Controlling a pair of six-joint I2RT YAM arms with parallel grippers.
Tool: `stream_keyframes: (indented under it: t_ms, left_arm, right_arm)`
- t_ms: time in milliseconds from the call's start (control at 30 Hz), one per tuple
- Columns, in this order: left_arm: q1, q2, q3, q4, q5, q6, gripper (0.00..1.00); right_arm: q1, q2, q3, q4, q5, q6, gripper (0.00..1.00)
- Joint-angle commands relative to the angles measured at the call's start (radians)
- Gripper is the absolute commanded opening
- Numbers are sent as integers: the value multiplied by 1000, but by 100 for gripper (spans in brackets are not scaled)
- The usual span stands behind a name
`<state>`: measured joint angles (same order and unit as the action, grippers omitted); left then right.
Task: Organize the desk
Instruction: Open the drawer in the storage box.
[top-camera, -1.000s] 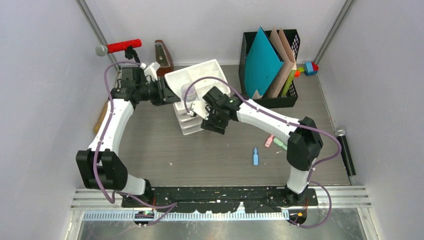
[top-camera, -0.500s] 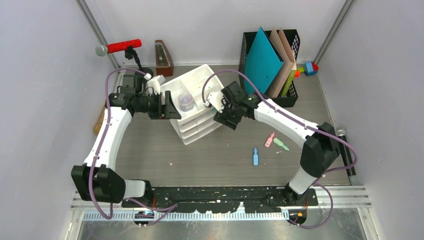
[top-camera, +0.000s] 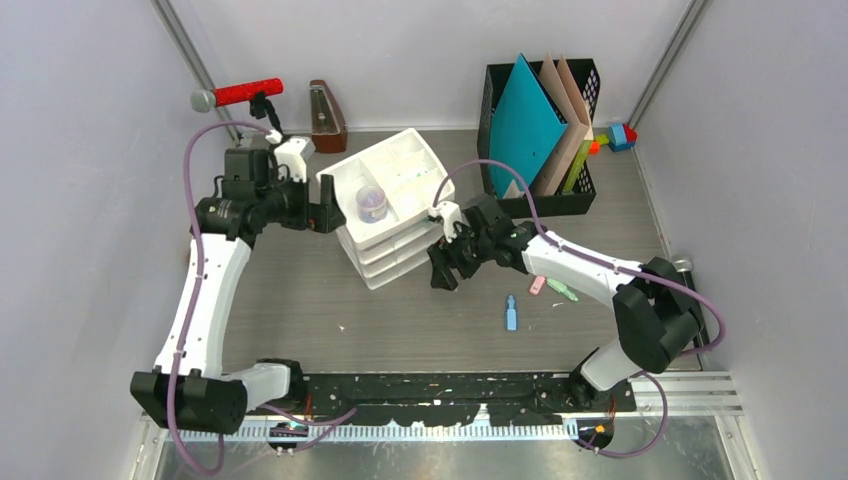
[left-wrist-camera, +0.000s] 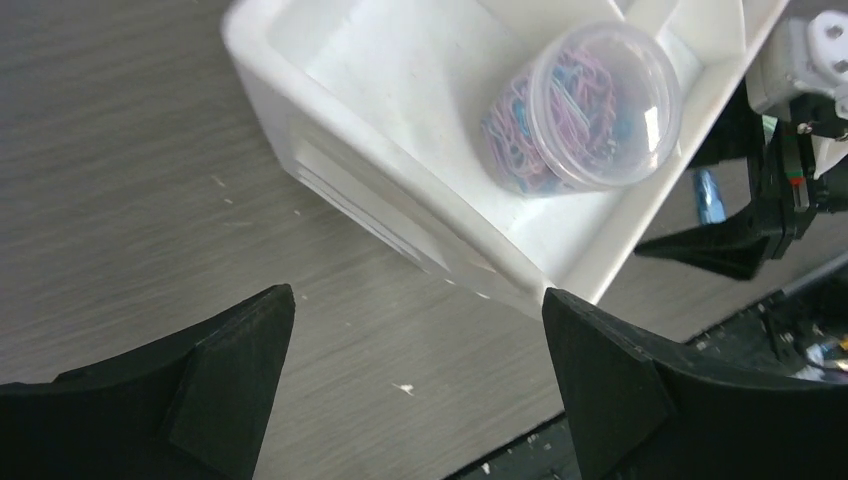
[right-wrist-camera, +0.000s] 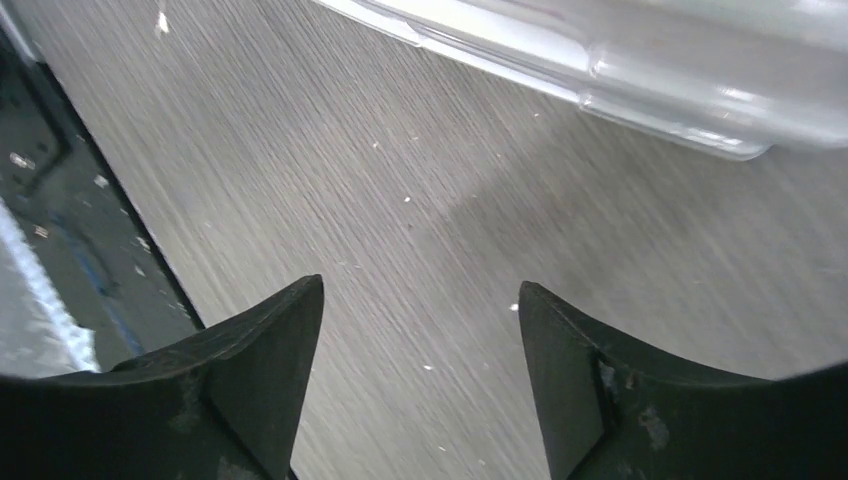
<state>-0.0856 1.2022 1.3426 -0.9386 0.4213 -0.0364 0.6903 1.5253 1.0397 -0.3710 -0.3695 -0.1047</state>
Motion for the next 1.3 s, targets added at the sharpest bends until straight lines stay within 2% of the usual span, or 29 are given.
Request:
stream_keyframes:
  t_ms: [0,133,433,667,833,1033,1267]
  left_arm:
    - [0,-52,36,209,-115,32,99]
    - [0,29,111,243,-113,92,100]
    - [-5,307,338,216,-55,185,90]
    - [-14,434,410,179,2,225,80]
    - [-16,433,372,197,35,219,63]
    - [-16,417,323,221,52,202,39]
    - [-16,367,251,238,-39,135,24]
  right_arm:
    - [-33,-22,-77,306,-139,293,79]
    - [-36,-29,-91,324,-140,298,80]
    - [-65,-80,-144,337,-140,250,80]
    - [-75,-50,-206,450,-178,347,82]
    - [-87,-23,-225,525,-189,434,83]
    - [-93,-3,-226,538,-183,460,83]
    - [-123,5,-230,573,-108,562,84]
